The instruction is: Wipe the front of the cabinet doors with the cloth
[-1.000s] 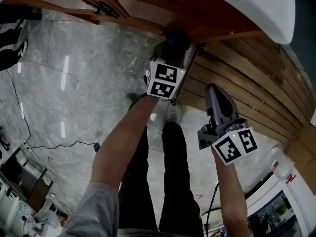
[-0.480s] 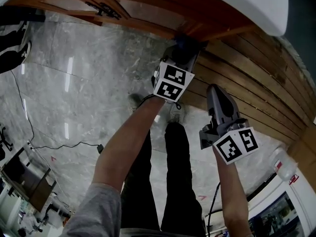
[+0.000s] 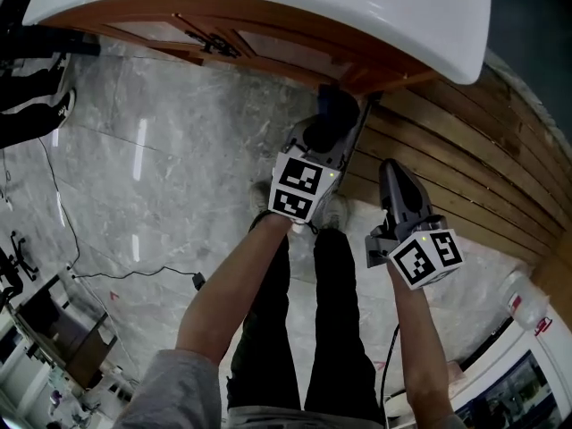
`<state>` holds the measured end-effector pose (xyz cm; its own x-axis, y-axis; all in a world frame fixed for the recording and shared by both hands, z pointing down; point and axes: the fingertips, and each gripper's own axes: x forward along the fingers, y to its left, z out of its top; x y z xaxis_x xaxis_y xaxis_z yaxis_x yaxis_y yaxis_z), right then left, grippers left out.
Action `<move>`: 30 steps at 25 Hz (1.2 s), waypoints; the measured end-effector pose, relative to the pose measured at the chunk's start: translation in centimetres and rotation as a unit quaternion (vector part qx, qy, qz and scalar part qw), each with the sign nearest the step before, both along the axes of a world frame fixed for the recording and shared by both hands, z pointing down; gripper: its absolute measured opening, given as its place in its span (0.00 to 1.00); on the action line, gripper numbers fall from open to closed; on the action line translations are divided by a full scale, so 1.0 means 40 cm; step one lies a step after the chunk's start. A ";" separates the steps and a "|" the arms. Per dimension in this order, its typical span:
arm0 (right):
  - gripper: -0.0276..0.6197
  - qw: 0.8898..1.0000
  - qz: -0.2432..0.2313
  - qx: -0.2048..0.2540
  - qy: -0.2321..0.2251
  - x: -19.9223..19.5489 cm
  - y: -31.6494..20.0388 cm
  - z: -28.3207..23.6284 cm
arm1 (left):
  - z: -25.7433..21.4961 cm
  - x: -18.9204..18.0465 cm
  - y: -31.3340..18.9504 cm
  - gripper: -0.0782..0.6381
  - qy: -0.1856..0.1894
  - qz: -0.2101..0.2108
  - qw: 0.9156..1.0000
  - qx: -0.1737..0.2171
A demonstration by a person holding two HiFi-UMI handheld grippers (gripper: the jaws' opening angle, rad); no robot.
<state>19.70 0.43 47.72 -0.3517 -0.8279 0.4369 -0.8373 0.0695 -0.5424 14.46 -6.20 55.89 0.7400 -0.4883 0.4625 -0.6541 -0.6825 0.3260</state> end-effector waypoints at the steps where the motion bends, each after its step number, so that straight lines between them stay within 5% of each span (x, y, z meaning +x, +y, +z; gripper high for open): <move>1: 0.06 1.000 0.001 0.001 -0.002 -0.007 -0.001 -0.012 | -0.023 -0.011 0.007 0.22 0.002 -0.001 1.000 0.000; 30: 0.06 0.996 0.005 0.069 -0.051 -0.096 0.002 -0.568 | -0.817 -0.143 0.126 0.22 0.076 -0.035 0.996 0.030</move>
